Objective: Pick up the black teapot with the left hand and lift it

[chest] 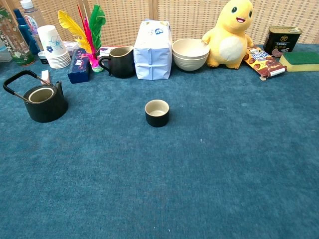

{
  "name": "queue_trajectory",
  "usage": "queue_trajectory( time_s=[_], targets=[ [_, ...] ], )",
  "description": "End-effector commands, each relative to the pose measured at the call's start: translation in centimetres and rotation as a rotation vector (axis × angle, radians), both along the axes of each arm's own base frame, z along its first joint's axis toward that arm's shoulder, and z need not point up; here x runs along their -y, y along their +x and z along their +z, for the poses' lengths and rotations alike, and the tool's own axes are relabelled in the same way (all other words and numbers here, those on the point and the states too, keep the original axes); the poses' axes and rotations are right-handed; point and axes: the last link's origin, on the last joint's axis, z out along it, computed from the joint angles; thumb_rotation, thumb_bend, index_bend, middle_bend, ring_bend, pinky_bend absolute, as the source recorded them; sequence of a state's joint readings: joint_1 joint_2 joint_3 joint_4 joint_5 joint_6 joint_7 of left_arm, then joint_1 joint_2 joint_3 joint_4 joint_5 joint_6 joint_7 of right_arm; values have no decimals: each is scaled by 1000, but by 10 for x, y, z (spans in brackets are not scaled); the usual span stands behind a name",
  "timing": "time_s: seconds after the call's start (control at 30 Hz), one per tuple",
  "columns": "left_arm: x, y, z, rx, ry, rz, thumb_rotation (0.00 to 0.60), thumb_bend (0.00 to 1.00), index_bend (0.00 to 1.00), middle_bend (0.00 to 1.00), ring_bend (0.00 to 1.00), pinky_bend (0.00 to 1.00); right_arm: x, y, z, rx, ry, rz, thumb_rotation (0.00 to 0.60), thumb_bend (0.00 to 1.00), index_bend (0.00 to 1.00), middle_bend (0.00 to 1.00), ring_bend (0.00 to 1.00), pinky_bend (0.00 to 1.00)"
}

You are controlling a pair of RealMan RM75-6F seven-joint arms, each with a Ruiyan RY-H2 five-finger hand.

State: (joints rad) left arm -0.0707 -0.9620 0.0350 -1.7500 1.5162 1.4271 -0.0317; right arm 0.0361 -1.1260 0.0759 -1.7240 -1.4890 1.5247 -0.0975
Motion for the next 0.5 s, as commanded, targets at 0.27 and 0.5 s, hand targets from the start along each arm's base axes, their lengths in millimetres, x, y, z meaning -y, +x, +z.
queue_trajectory(
  time_s=[0.27,0.5],
  targets=[
    [-4,-2,-1,-13,11,0,600,131,0,0,0,15,-1,1,-1,4,4,1,600,0,0,0,0,0],
    [-38,9,-20,-49,56,-98,600,131,0,0,0,15,1,0,2,14,-3,-6,600,0,0,0,0,0]
  ],
)
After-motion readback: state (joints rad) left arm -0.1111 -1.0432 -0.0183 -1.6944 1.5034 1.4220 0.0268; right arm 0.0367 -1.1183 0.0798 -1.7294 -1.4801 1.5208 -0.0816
